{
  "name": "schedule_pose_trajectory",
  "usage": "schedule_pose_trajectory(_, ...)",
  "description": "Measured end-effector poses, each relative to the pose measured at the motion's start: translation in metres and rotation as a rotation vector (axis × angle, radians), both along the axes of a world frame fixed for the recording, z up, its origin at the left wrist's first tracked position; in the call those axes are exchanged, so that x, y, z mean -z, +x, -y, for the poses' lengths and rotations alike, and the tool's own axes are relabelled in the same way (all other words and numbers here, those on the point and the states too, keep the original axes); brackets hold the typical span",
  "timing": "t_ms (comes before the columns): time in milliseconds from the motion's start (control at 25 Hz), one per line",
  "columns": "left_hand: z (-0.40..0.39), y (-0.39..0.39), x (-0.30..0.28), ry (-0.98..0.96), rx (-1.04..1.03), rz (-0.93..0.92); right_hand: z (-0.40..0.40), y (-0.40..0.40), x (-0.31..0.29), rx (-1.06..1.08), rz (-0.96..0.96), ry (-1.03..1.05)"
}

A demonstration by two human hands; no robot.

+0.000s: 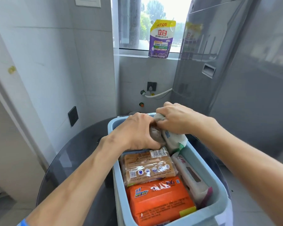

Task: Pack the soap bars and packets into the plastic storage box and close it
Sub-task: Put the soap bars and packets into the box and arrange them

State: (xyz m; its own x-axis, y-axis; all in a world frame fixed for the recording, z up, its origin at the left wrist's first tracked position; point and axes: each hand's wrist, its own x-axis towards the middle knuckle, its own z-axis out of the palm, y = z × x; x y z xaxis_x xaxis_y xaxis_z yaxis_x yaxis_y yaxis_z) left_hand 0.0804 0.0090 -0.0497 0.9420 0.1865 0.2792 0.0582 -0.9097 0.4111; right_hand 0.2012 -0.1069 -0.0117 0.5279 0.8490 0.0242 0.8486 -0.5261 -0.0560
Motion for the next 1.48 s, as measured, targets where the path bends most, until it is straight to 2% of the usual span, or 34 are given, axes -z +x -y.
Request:
schedule_pose_trajectory(120, 0.001, -0.002, 0.001, 0.005, -0.025, 0.015, -0.003, 0.005, 0.021, 0.018, 0.022, -0.006)
schedule_pose_trajectory(280, 0.002, -0.001, 0.002, 0.038, -0.044, 0.006, -0.011, 0.013, 0.018, 0.054, -0.177, -0.002)
schedule_pose_trajectory(360, 0.001, -0.002, 0.005, 0.013, -0.040, -0.004, -0.013, 0.011, 0.017, 0.055, -0.216, -0.011)
schedule_pose_trajectory(560, -0.002, 0.003, 0.005, -0.023, -0.039, -0.051, -0.021, 0.006, 0.028, 0.127, -0.051, -0.007)
schedule_pose_trajectory(720, 0.000, 0.000, 0.004, 0.013, -0.053, -0.024, -0.017, 0.003, 0.042, 0.150, -0.186, 0.127)
schedule_pose_trajectory(920, 0.003, -0.006, 0.006, -0.010, -0.053, -0.012, -0.024, 0.009, 0.047, 0.168, -0.070, 0.056)
schedule_pose_trajectory(960, 0.003, -0.008, 0.007, -0.032, -0.051, -0.010, -0.022, 0.011, 0.048, 0.150, -0.137, 0.114)
schedule_pose_trajectory(1080, -0.001, -0.020, 0.008, -0.096, -0.049, 0.020, -0.017, 0.016, 0.046, 0.098, -0.548, 0.386)
schedule_pose_trajectory(1120, -0.002, -0.022, 0.009, -0.096, -0.057, 0.028, -0.020, 0.017, 0.043, 0.113, -0.575, 0.396)
schedule_pose_trajectory(1280, -0.001, -0.018, 0.011, -0.081, -0.074, 0.043, -0.051, 0.014, 0.034, 0.177, -0.292, 0.288)
schedule_pose_trajectory(1360, -0.001, -0.017, 0.011, -0.087, -0.065, 0.034, -0.059, 0.015, 0.035, 0.192, -0.276, 0.365)
schedule_pose_trajectory(1480, -0.001, -0.014, 0.010, -0.059, -0.074, 0.027, -0.065, 0.023, 0.041, 0.214, -0.181, 0.327)
